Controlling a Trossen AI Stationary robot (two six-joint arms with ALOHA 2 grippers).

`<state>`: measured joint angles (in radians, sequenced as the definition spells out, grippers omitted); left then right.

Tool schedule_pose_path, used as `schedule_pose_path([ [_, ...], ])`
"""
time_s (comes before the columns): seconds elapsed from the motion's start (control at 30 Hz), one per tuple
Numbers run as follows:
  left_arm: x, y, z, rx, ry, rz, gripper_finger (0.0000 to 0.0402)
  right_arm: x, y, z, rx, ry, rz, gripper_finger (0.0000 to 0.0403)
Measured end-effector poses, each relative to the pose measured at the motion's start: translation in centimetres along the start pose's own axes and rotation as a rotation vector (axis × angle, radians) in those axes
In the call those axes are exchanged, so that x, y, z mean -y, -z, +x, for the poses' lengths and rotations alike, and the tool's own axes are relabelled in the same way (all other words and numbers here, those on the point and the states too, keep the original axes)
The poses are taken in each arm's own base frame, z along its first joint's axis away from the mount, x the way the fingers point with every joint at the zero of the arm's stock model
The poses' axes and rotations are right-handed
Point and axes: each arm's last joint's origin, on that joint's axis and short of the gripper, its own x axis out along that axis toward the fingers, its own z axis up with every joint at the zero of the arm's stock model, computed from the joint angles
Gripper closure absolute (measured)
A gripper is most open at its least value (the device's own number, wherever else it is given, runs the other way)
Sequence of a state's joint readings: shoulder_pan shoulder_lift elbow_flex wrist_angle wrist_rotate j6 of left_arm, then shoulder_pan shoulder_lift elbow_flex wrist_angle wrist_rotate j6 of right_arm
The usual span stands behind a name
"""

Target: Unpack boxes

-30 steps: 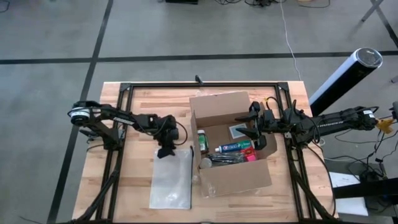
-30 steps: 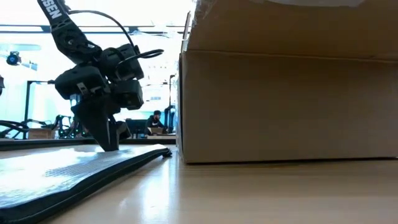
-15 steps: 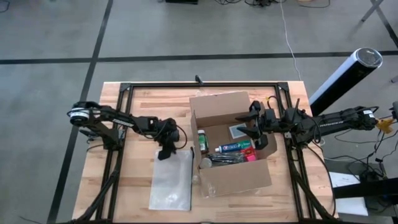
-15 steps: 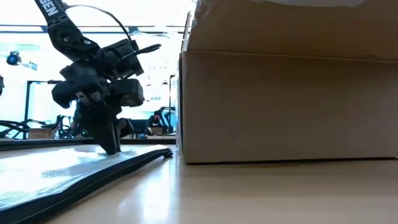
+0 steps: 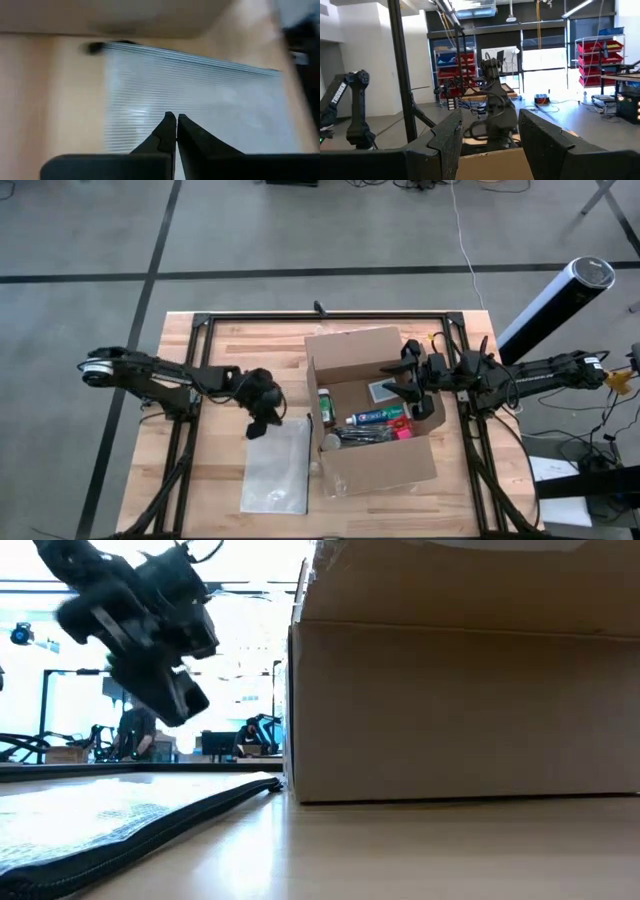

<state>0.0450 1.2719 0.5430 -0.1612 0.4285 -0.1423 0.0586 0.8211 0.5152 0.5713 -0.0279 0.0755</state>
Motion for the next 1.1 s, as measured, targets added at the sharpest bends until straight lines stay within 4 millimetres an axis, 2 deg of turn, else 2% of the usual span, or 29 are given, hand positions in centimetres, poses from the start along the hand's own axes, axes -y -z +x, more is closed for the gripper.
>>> schedule_pose_path([
  [0.13,2.2,0.5,1.0,-0.048,0.059,-0.009,0.0390,0.0,0.1,0.0,-0.005,-0.001,-0.008,0.0231],
  [0.33,4.3,1.9,3.5,-0.109,-0.068,0.005,0.0327,0.0,0.1,0.0,-0.010,-0.001,-0.010,0.0231],
  [0.53,3.6,3.1,5.4,-0.159,-0.268,-0.023,0.0228,0.0,0.1,0.0,-0.013,0.000,-0.007,0.0228],
  [0.73,2.0,3.1,6.2,-0.151,-0.416,-0.047,0.0141,0.0,0.2,0.0,-0.018,0.000,-0.005,0.0231],
  [0.87,1.1,2.8,5.9,-0.142,-0.447,-0.075,0.0116,0.0,0.2,0.0,-0.017,0.000,-0.005,0.0231],
  [1.1,0.4,2.6,5.4,-0.144,-0.452,-0.067,0.0121,0.0,0.2,0.0,-0.017,0.000,-0.001,0.0231],
])
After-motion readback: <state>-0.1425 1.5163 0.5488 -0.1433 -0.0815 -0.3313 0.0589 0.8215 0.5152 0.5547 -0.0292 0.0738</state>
